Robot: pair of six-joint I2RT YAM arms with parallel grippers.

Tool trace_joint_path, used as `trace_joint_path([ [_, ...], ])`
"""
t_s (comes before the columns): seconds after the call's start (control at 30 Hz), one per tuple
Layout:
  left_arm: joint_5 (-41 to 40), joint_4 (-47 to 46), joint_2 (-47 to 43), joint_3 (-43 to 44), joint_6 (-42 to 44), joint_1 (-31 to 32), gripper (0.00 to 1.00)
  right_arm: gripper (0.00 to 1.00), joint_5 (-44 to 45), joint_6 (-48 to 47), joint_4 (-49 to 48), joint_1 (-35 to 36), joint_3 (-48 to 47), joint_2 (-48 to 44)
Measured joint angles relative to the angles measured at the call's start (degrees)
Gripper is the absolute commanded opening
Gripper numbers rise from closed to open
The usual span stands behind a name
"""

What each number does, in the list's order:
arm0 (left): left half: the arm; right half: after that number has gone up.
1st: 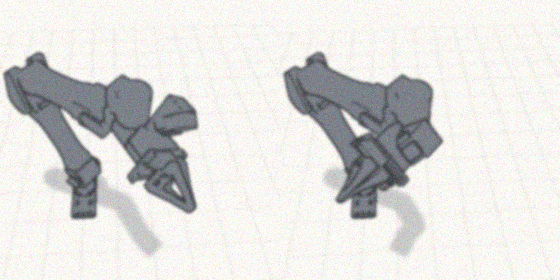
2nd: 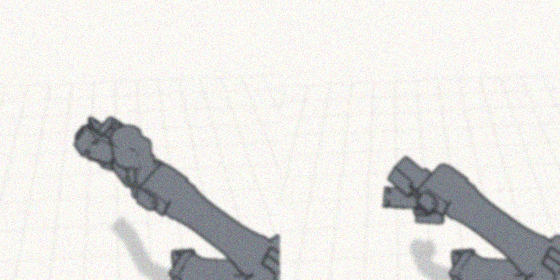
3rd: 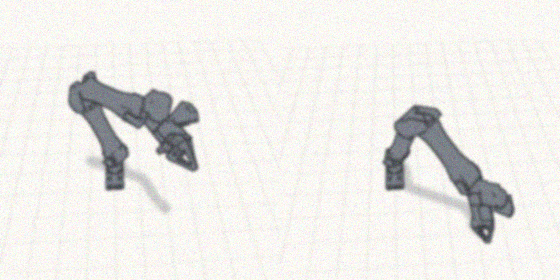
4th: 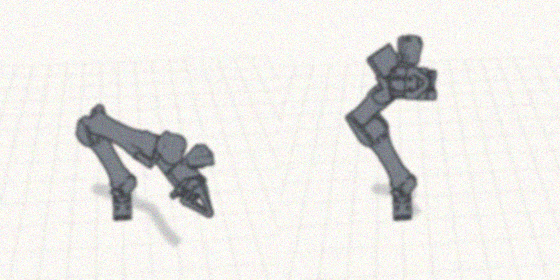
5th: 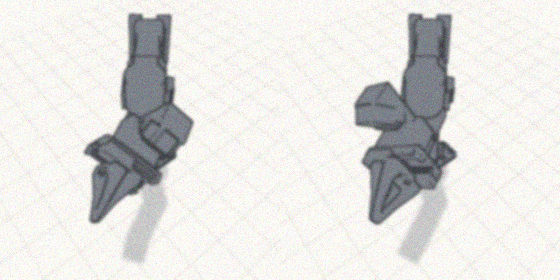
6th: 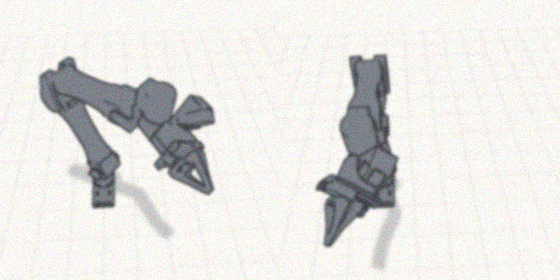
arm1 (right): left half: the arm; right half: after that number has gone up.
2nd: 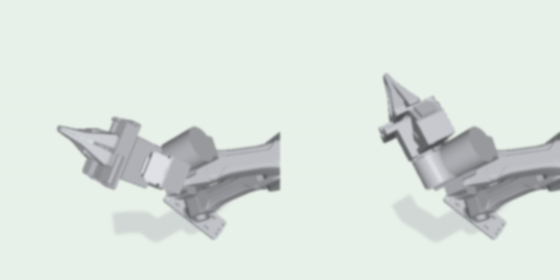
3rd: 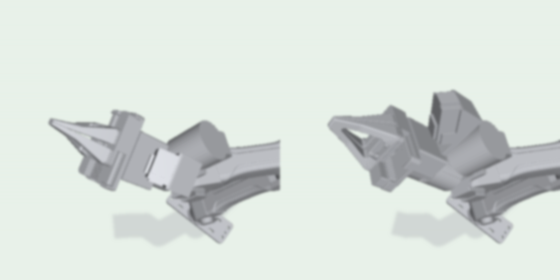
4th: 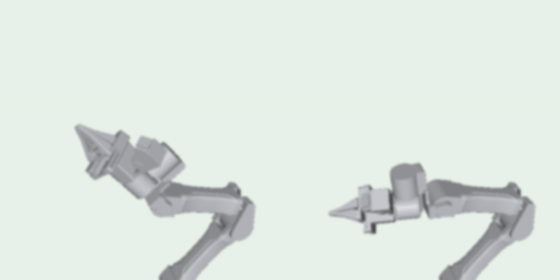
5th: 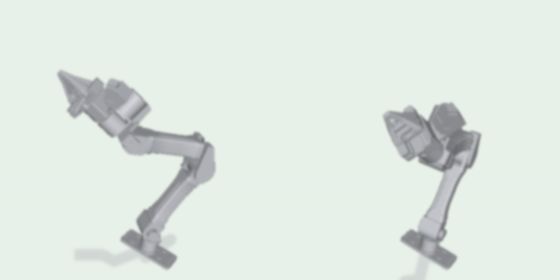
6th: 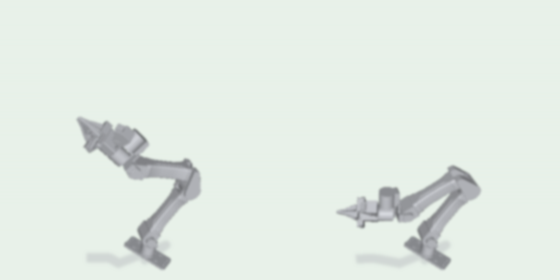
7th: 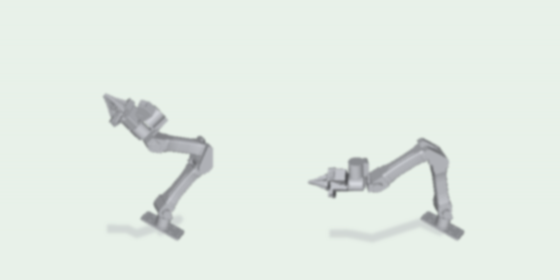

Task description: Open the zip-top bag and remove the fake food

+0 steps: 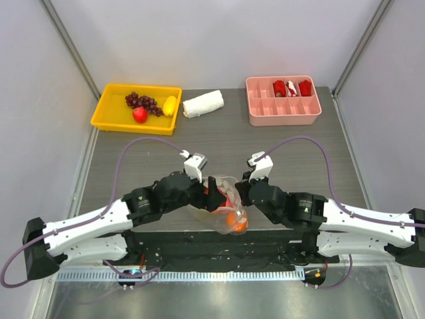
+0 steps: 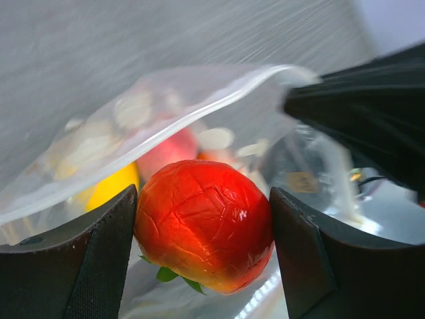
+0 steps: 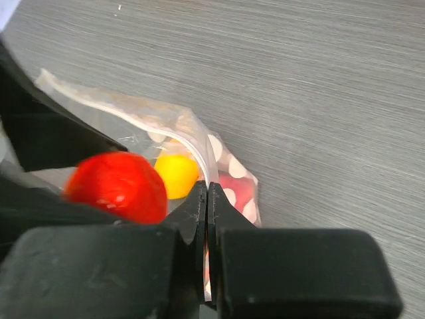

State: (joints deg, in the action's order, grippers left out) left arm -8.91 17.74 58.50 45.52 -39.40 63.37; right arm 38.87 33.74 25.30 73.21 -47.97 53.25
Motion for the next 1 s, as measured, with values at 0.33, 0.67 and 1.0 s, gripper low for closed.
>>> trace_joint_path([
  [0.33,-2.82,-12.70,-11.98,-10.23,1.20,0.13,0.00,0.01,2.16,-0.92,1.05,0.00,0.42,-0.68],
  [0.67,-24.06,-22.32,-16.98,-10.29,-15.41,-1.66,0.00,0.01,2.54,-0.83,2.40,0.00,0.94,-0.83],
  [1.0,-32.85,-16.85,-16.55,-4.31,-39.26,-25.24,0.01,0.01,1.73,-0.59,2.91,-0.04,0.94,-0.74],
])
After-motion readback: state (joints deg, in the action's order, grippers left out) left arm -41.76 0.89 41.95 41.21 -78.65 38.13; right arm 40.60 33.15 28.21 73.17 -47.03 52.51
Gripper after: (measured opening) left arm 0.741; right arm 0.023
